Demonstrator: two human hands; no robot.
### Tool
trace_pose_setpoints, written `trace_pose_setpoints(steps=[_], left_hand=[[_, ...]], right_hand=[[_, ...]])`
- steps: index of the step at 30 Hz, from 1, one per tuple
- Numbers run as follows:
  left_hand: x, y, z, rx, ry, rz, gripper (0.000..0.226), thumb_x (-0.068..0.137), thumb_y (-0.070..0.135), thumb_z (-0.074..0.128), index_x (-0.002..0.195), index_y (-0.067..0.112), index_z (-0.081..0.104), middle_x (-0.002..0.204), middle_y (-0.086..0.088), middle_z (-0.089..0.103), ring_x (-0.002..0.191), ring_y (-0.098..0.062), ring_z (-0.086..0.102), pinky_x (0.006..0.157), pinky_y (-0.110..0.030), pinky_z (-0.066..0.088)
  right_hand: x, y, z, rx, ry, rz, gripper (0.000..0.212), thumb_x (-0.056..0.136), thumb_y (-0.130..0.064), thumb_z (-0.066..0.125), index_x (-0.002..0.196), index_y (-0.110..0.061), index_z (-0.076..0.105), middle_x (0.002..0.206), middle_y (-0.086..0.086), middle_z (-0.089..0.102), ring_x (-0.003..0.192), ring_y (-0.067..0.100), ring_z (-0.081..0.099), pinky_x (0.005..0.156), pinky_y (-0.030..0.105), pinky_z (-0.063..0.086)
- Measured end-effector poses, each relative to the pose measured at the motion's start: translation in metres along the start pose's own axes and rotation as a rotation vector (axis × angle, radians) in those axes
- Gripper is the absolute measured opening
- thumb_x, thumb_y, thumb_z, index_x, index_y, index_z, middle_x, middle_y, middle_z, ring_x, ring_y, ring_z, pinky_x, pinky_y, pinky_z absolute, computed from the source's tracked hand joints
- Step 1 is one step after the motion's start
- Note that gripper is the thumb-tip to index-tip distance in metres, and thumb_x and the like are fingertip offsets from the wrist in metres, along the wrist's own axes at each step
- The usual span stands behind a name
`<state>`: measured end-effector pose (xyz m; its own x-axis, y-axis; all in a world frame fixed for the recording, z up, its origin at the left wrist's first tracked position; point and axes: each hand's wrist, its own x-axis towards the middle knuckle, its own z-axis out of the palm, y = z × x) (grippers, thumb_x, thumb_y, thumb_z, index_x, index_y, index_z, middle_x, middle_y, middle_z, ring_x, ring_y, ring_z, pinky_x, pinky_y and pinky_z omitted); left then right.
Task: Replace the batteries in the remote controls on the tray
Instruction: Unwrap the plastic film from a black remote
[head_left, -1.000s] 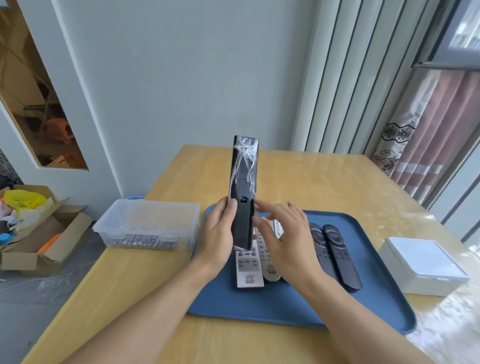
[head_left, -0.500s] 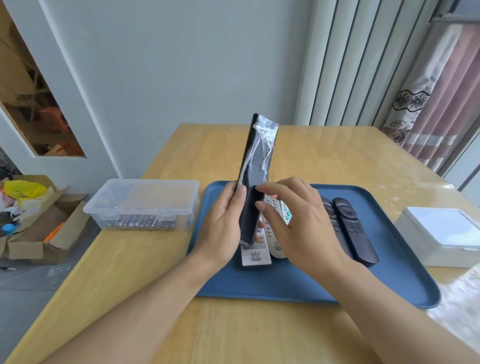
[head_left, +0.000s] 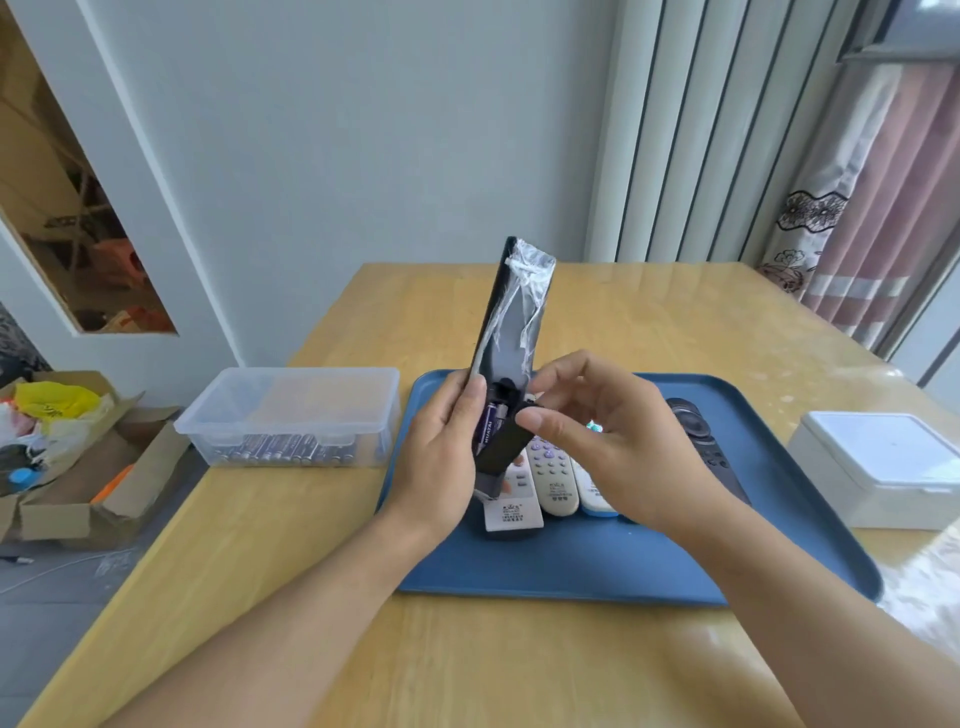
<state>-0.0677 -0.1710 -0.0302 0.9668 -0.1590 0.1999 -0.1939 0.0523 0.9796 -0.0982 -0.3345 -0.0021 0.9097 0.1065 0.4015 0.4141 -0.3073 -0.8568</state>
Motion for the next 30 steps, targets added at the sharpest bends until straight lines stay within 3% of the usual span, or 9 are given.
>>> trace_pose_setpoints(steps=[2, 4, 10, 14, 19, 24, 26, 28, 30], left_hand=[[0.003, -0.001, -0.002, -0.037, 0.074, -0.018, 0.034, 0.109, 0.035, 0.041, 0.104, 0.013, 0.066, 0.086, -0.007, 0.072, 0.073, -0.021, 0.068, 0.067, -0.043, 0.059], [0.008, 0.001, -0.003, -0.133, 0.152, -0.06, 0.036, 0.109, 0.032, 0.041, 0.107, 0.003, 0.063, 0.085, -0.01, 0.071, 0.063, -0.02, 0.068, 0.057, -0.036, 0.059], [0.014, 0.002, -0.009, -0.228, 0.181, -0.068, 0.042, 0.109, 0.032, 0.038, 0.113, -0.005, 0.059, 0.082, -0.018, 0.07, 0.059, -0.029, 0.066, 0.05, -0.037, 0.058], [0.012, 0.005, -0.009, -0.286, 0.126, -0.073, 0.041, 0.109, 0.031, 0.037, 0.115, -0.002, 0.061, 0.088, -0.016, 0.071, 0.061, -0.026, 0.066, 0.048, -0.036, 0.056], [0.009, 0.006, -0.007, -0.276, 0.071, -0.078, 0.041, 0.109, 0.033, 0.037, 0.115, 0.003, 0.063, 0.096, -0.015, 0.073, 0.065, -0.026, 0.066, 0.051, -0.034, 0.055], [0.008, 0.003, -0.005, -0.224, 0.093, -0.082, 0.042, 0.108, 0.037, 0.039, 0.119, 0.003, 0.063, 0.097, -0.017, 0.072, 0.069, -0.03, 0.068, 0.054, -0.037, 0.057], [0.009, -0.003, -0.004, -0.207, 0.112, -0.092, 0.049, 0.102, 0.054, 0.047, 0.124, 0.013, 0.065, 0.112, -0.01, 0.073, 0.093, -0.036, 0.071, 0.075, -0.05, 0.061], [0.01, -0.009, -0.002, -0.224, 0.113, -0.103, 0.073, 0.082, 0.079, 0.057, 0.133, 0.027, 0.063, 0.137, -0.008, 0.064, 0.13, -0.043, 0.056, 0.105, -0.069, 0.042], [0.01, -0.014, 0.0, -0.282, 0.076, -0.102, 0.086, 0.072, 0.086, 0.061, 0.138, 0.03, 0.059, 0.146, -0.009, 0.056, 0.14, -0.044, 0.044, 0.112, -0.072, 0.03]], right_hand=[[0.002, -0.004, -0.012, -0.026, -0.031, 0.028, 0.013, 0.085, -0.038, 0.074, 0.097, -0.033, 0.074, 0.081, -0.003, 0.074, 0.076, 0.029, 0.064, 0.076, 0.043, 0.053], [0.005, -0.005, -0.025, -0.118, -0.103, 0.119, 0.01, 0.083, -0.041, 0.076, 0.09, -0.034, 0.075, 0.08, -0.002, 0.075, 0.074, 0.029, 0.066, 0.08, 0.051, 0.054], [-0.001, -0.013, -0.036, -0.529, -0.39, 0.447, 0.015, 0.082, -0.045, 0.076, 0.08, -0.032, 0.07, 0.064, -0.016, 0.07, 0.056, 0.006, 0.055, 0.056, 0.024, 0.041], [-0.004, -0.009, -0.033, -0.824, -0.341, 0.416, 0.018, 0.08, -0.053, 0.073, 0.074, -0.037, 0.07, 0.067, -0.025, 0.067, 0.075, -0.002, 0.054, 0.065, 0.026, 0.038], [-0.003, -0.006, -0.039, -0.89, -0.303, 0.422, 0.028, 0.068, -0.063, 0.077, 0.074, -0.038, 0.069, 0.066, -0.014, 0.062, 0.068, 0.005, 0.056, 0.058, 0.027, 0.041], [-0.001, 0.002, -0.019, -0.611, 0.042, 0.033, 0.012, 0.08, -0.051, 0.075, 0.08, -0.04, 0.071, 0.073, -0.02, 0.063, 0.063, 0.006, 0.059, 0.059, 0.026, 0.046], [-0.005, 0.006, -0.002, -0.531, 0.128, -0.204, 0.007, 0.084, -0.042, 0.077, 0.089, -0.039, 0.075, 0.078, -0.017, 0.062, 0.07, 0.007, 0.058, 0.062, 0.022, 0.045], [-0.008, 0.014, 0.01, -0.532, 0.155, -0.351, 0.013, 0.086, -0.037, 0.079, 0.097, -0.031, 0.079, 0.088, -0.015, 0.064, 0.08, 0.008, 0.062, 0.066, 0.029, 0.051], [-0.01, 0.02, 0.015, -0.519, 0.165, -0.423, 0.013, 0.087, -0.032, 0.078, 0.098, -0.027, 0.081, 0.091, -0.01, 0.066, 0.084, 0.014, 0.064, 0.066, 0.033, 0.052]])
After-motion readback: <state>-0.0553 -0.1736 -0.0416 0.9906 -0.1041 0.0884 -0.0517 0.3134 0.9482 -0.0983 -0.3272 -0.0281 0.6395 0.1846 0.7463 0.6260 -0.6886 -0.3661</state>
